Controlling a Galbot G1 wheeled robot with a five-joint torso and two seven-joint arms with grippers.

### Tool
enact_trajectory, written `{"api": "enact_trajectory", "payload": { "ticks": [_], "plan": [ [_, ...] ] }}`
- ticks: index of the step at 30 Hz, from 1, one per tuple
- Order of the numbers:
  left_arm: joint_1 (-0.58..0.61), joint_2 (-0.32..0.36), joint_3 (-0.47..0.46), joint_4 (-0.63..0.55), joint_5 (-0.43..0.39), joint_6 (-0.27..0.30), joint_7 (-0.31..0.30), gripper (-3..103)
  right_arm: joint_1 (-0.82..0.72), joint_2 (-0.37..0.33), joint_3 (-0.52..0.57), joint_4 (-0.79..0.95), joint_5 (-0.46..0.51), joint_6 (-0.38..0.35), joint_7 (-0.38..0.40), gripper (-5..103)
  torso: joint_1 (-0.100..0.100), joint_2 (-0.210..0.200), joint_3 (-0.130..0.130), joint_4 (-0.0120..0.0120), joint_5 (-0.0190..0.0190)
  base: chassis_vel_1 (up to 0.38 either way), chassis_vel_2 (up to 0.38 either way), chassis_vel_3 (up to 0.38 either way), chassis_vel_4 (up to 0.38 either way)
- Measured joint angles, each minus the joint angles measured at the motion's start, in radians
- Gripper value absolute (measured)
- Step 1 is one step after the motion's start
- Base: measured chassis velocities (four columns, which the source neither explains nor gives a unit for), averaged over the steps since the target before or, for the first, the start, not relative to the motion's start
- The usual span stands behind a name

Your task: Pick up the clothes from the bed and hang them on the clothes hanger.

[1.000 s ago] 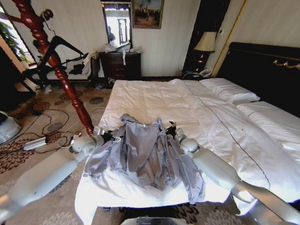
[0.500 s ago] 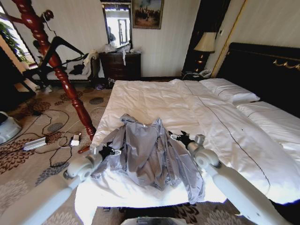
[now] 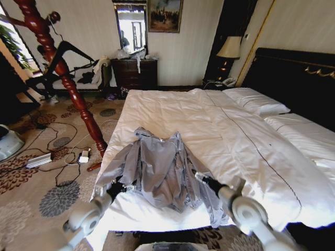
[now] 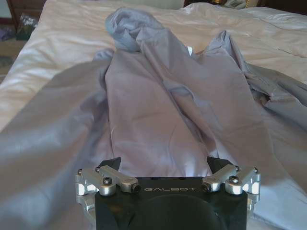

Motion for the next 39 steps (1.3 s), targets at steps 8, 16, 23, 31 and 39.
{"api": "enact_trajectory", "payload": {
  "ticks": [8, 16, 23, 31, 39],
  "plan": [
    [0.03, -0.023, -0.01, -0.006, -0.015, 0.009, -0.003, 100, -0.047, 0.02, -0.027, -0.015, -0.09, -0.029, -0.016, 100, 0.0, 0.0, 0.0, -0.0001, 0.0001, 0.0, 0.0, 0.0, 0.0],
    [-0.052, -0.063, 0.056, 0.073, -0.136, 0.072, 0.017, 100, -0.029, 0.021, -0.07, -0.046, -0.15, -0.029, -0.029, 100, 0.0, 0.0, 0.0, -0.0001, 0.0001, 0.0, 0.0, 0.0, 0.0],
    [-0.093, -0.093, 0.074, 0.108, -0.158, 0.053, 0.004, 94, -0.018, 0.016, -0.087, -0.059, -0.11, -0.042, -0.021, 86, 0.0, 0.0, 0.0, 0.0001, 0.0002, 0.0, 0.0, 0.0, 0.0],
    [-0.076, -0.094, 0.065, 0.089, -0.152, 0.03, 0.005, 62, -0.007, 0.029, -0.127, -0.081, -0.121, -0.046, -0.011, 58, 0.0, 0.0, 0.0, -0.0002, 0.0002, 0.0, 0.0, 0.0, 0.0],
    [-0.041, -0.097, 0.045, 0.061, -0.14, 0.014, 0.005, 41, -0.013, 0.023, -0.13, -0.082, -0.119, -0.04, -0.004, 32, 0.0, 0.0, 0.0, -0.0002, 0.0001, 0.0, 0.0, 0.0, 0.0]
  ]
}}
